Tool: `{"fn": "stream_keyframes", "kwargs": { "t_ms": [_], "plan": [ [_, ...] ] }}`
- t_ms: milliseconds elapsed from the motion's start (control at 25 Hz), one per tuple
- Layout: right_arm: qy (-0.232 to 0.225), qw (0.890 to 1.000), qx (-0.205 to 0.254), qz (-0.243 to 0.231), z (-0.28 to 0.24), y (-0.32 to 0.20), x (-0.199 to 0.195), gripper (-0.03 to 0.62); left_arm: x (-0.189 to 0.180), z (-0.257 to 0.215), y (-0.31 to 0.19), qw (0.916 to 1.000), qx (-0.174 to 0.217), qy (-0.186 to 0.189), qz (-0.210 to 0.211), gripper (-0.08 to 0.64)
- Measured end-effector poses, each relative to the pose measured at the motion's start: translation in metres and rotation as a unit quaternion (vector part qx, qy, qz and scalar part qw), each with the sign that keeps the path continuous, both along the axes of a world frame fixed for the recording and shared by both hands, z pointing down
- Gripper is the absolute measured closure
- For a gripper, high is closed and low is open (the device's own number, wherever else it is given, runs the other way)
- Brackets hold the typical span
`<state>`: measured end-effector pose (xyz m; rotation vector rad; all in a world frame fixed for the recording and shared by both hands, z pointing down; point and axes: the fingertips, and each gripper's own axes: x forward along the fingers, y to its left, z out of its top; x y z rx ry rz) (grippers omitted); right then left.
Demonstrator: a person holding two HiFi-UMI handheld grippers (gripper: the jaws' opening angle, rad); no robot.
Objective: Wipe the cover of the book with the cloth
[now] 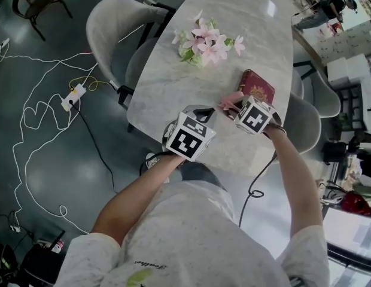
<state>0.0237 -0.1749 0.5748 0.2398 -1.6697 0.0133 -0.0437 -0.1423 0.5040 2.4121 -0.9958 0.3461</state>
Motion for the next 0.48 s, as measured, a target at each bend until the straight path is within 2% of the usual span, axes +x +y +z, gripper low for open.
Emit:
{"fn": "stream_keyframes", "kwargs": {
  "t_ms": [200,480],
  "plan": [
    [-0.008,1.000,-0.001,0.002,-0.001,0.011,-0.005,0.574,-0.004,0.004,0.010,0.9998,-0.021,-0.007,0.003,0.552],
    [-0.005,1.000,-0.008,-0.002,0.000,0.026,-0.010,0.574,-0.003,0.003,0.014,0.9997,-0.023,-0.001,0.003,0.552]
  ]
}}
